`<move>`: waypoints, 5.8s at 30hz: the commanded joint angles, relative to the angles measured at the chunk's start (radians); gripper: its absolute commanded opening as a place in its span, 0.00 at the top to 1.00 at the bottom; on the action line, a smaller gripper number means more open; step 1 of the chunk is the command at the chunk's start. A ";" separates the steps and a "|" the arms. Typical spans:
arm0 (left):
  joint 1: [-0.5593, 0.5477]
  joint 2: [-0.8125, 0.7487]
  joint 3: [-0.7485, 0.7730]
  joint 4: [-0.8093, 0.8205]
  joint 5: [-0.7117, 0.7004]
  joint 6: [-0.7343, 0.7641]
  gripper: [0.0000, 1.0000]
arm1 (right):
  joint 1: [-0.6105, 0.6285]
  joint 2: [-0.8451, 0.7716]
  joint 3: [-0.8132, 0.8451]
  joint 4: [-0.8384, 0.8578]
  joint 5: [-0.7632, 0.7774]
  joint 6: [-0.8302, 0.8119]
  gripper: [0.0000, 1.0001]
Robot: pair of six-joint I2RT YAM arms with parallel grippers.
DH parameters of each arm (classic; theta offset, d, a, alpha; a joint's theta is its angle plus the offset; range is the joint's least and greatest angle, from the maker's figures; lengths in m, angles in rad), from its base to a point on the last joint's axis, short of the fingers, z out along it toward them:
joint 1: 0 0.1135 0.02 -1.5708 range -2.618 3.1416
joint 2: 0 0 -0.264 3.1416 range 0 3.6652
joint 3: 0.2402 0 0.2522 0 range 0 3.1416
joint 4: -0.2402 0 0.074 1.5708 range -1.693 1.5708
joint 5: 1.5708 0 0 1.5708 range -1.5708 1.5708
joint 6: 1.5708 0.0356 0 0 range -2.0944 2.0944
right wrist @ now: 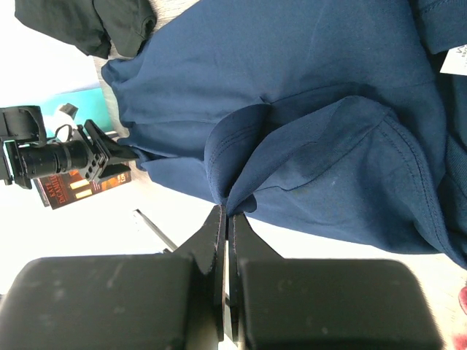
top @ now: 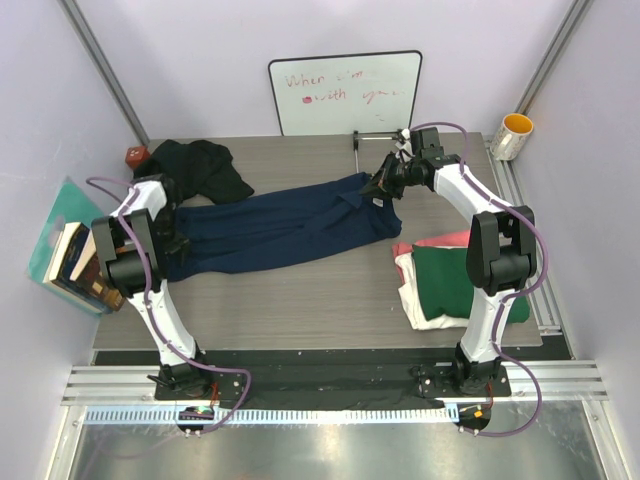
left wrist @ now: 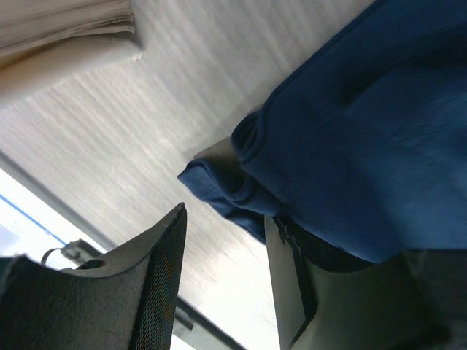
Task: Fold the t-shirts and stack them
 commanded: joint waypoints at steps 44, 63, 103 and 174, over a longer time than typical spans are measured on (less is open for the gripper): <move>-0.092 -0.193 -0.095 -0.041 0.109 -0.226 0.50 | -0.046 -0.027 0.033 0.066 -0.045 0.016 0.99; -0.170 -0.451 -0.338 0.163 -0.096 -0.531 0.50 | -0.056 -0.030 -0.071 0.231 -0.140 0.128 0.99; -0.119 -0.366 -0.411 0.204 -0.145 -0.578 0.54 | -0.070 -0.007 -0.056 0.253 -0.175 0.136 0.99; -0.049 -0.455 -0.176 0.109 -0.004 -0.303 1.00 | -0.085 -0.065 -0.170 0.293 -0.169 0.107 0.99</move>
